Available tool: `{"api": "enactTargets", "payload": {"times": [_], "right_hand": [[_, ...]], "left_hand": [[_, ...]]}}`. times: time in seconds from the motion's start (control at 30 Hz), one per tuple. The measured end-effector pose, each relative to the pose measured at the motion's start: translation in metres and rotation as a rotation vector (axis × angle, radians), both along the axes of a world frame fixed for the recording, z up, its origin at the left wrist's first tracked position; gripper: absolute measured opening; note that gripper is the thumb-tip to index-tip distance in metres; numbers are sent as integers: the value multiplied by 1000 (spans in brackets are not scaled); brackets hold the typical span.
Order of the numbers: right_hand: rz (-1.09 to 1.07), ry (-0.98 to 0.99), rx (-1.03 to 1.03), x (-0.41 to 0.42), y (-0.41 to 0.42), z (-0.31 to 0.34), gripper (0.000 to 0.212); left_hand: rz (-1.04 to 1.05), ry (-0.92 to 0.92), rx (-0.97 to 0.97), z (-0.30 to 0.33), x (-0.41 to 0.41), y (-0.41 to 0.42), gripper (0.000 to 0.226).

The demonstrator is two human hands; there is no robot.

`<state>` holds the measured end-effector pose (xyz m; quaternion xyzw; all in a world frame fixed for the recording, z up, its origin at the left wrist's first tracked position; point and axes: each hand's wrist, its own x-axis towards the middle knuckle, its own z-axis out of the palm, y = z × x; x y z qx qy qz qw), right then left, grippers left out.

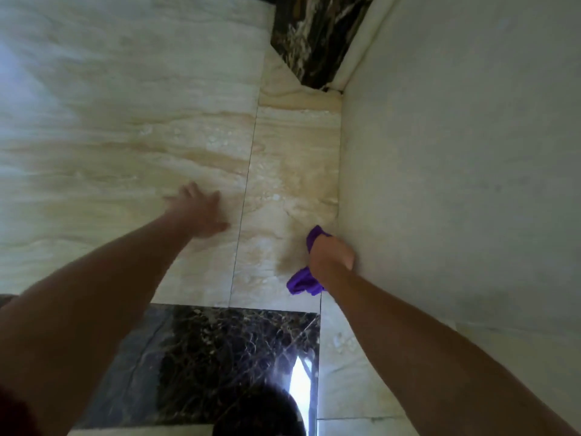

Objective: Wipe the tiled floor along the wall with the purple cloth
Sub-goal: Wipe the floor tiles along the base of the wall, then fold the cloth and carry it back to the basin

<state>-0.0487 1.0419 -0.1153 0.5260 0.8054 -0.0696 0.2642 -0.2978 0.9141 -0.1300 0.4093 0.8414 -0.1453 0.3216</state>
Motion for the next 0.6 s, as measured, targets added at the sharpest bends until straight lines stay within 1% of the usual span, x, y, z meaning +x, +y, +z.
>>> {"api": "enactTargets", "payload": {"times": [0.03, 0.1, 0.17, 0.23, 0.3, 0.37, 0.43, 0.47, 0.5, 0.53, 0.6], "right_hand": [[-30, 11, -26, 10, -12, 4, 42], [-30, -9, -71, 26, -36, 8, 38], [-35, -27, -93, 39, -58, 15, 34], [-89, -17, -145, 50, -69, 23, 32], [-146, -23, -223, 58, -71, 37, 31], [-196, -2, -315, 70, -73, 56, 36], [-211, 52, -329, 85, -84, 77, 38], [-200, 92, -305, 93, -91, 91, 37], [-172, 143, -275, 100, -98, 105, 38], [-141, 200, -248, 110, -105, 122, 40], [-77, 317, -202, 125, -114, 154, 41]], "left_hand": [[-53, 5, -60, 2, 17, -17, 94], [-106, -15, -129, 7, 35, -41, 91], [-143, 16, -122, 14, 44, -64, 82], [-164, 54, -86, 22, 49, -88, 77], [-158, 11, -106, 33, 53, -104, 74], [-124, -117, -163, 56, 62, -103, 71], [-53, -318, -295, 87, 76, -86, 70], [-7, -433, -340, 104, 87, -77, 73], [48, -543, -336, 121, 99, -67, 79], [96, -636, -288, 139, 113, -58, 86], [151, -777, -207, 176, 139, -43, 95]]}}
